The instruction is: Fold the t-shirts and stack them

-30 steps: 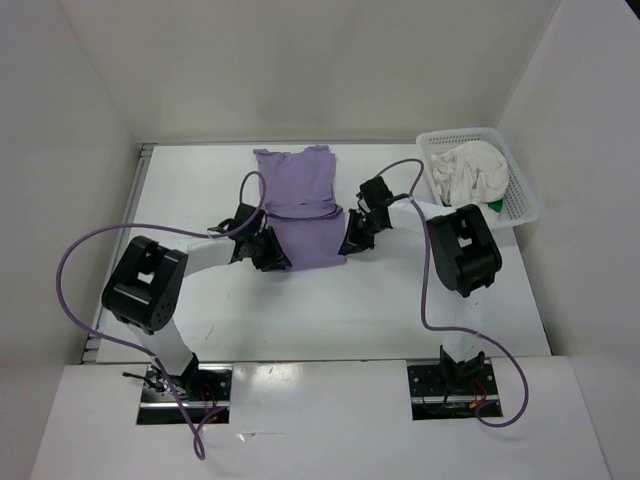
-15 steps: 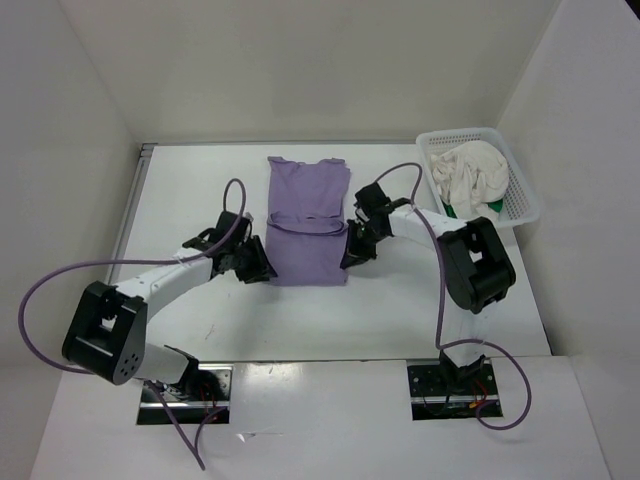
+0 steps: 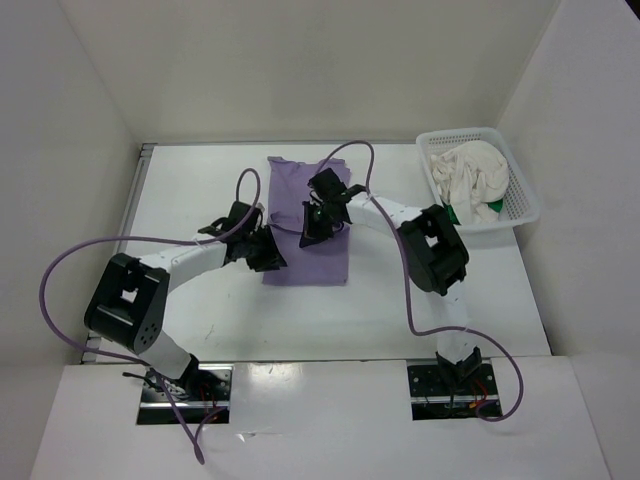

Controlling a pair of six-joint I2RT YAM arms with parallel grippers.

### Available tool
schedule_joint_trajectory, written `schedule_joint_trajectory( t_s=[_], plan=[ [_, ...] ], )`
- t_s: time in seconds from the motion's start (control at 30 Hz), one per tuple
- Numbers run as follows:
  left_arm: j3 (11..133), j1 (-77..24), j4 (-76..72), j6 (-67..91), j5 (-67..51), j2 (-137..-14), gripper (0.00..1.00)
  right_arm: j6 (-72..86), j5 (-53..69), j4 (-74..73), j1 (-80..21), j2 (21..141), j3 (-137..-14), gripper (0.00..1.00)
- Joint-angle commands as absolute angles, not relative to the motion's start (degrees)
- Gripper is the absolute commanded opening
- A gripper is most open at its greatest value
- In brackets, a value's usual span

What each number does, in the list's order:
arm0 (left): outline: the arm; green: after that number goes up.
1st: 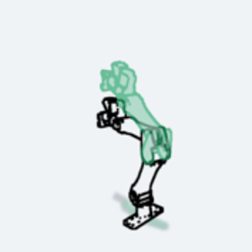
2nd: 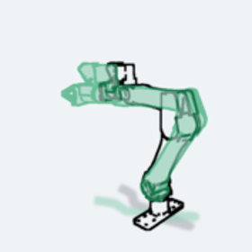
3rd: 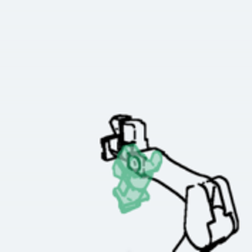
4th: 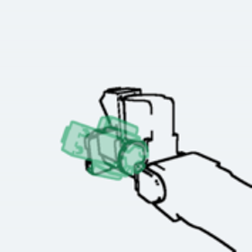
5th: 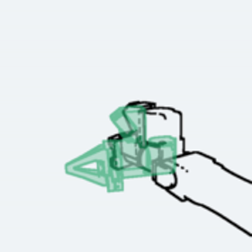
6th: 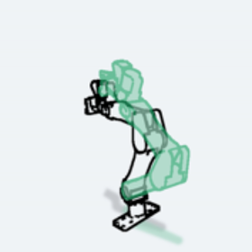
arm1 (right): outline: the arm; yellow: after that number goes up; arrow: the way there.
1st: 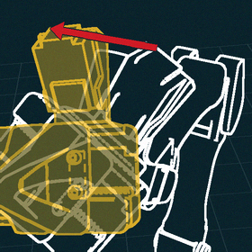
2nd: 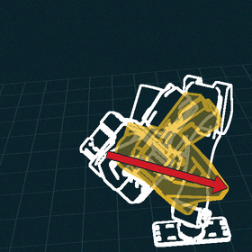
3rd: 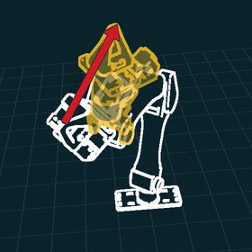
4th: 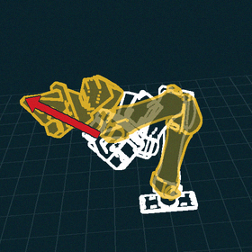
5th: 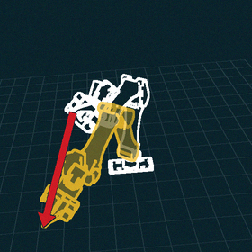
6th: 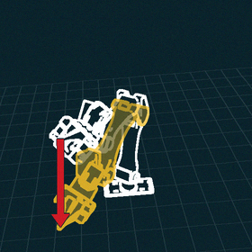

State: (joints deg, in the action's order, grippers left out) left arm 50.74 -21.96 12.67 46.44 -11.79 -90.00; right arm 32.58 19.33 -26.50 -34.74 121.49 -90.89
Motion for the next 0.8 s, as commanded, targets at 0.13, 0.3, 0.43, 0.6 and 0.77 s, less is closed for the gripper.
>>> schedule_joint_trajectory(
  t_s=[0.13,0.3,0.43,0.6,0.77],
  plan=[
    [44.6,-22.2,9.0,45.0,-11.2,-90.5,0.36,28.7,10.1,-25.8,-36.5,125.5,-96.9,0.00],
    [42.5,-22.2,10.7,45.5,-10.0,-88.7,0.36,29.9,2.2,-25.2,-36.5,127.7,-100.4,0.00],
    [42.0,-22.2,11.3,45.5,-10.0,-86.5,0.38,31.5,-10.1,-18.8,-37.0,125.8,-98.1,0.00],
    [43.4,-22.2,12.6,45.5,-10.0,-84.6,0.41,30.9,-16.0,-20.9,-37.0,129.8,-104.9,0.00],
    [46.2,-22.2,15.5,45.5,-9.4,-81.7,0.46,29.8,-15.5,-23.1,-37.0,128.9,-110.7,0.00]
  ],
)
